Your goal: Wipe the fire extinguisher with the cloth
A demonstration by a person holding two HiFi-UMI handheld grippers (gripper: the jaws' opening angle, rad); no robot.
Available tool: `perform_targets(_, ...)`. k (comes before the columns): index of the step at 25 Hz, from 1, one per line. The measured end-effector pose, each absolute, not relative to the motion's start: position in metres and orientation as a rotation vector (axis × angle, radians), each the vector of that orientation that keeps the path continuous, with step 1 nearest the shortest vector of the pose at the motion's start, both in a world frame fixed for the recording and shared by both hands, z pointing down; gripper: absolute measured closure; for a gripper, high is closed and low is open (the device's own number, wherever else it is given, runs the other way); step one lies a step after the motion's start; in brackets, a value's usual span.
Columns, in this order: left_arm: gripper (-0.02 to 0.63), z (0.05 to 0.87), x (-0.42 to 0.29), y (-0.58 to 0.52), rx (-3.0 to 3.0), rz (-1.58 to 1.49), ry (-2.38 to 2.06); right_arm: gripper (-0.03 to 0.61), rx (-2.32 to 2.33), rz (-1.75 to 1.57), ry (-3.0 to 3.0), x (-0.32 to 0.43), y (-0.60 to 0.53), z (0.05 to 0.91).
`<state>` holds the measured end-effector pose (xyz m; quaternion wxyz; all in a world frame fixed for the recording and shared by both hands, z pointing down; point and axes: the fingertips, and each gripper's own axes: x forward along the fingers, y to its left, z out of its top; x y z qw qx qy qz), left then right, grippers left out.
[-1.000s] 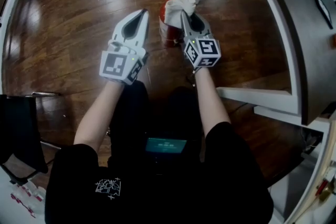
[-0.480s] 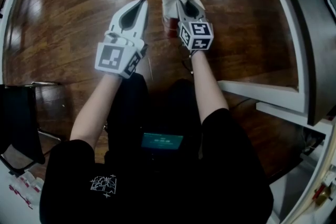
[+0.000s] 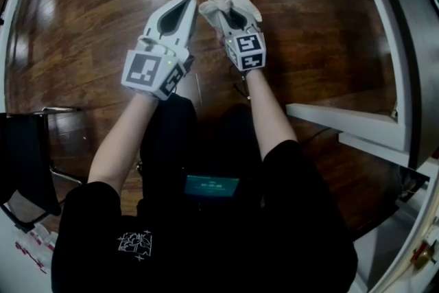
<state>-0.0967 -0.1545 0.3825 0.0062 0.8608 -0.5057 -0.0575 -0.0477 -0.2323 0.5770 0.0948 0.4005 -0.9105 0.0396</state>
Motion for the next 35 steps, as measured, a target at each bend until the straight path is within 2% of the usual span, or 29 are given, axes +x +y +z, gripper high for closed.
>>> perform_targets(9,0.612,0.407,-0.115,-0.158,2.697,-0.12,-1.594,0.486,0.853,0.02,-2.34,-0.067,-0.217,0.723)
perform_targets(17,0.612,0.427,-0.128,-0.154,2.665,-0.078,-1.589,0.488,0.656,-0.055,-2.157,-0.056,-0.207,0.781)
perform_targets(21,0.612,0.428,-0.128,-0.154,2.664,-0.081,-1.582,0.486,0.684,-0.052,-2.257,-0.059,-0.209,0.757)
perform_targets(30,0.612,0.43,-0.132,-0.158,2.669,-0.104,-1.612,0.485,0.818,-0.243,-2.597,-0.071,-0.197,0.584)
perform_targets(35,0.612,0.441,-0.138,-0.161,2.631,-0.098,-1.626,0.485,0.923,-0.314,-2.597,-0.071,-0.211,0.532)
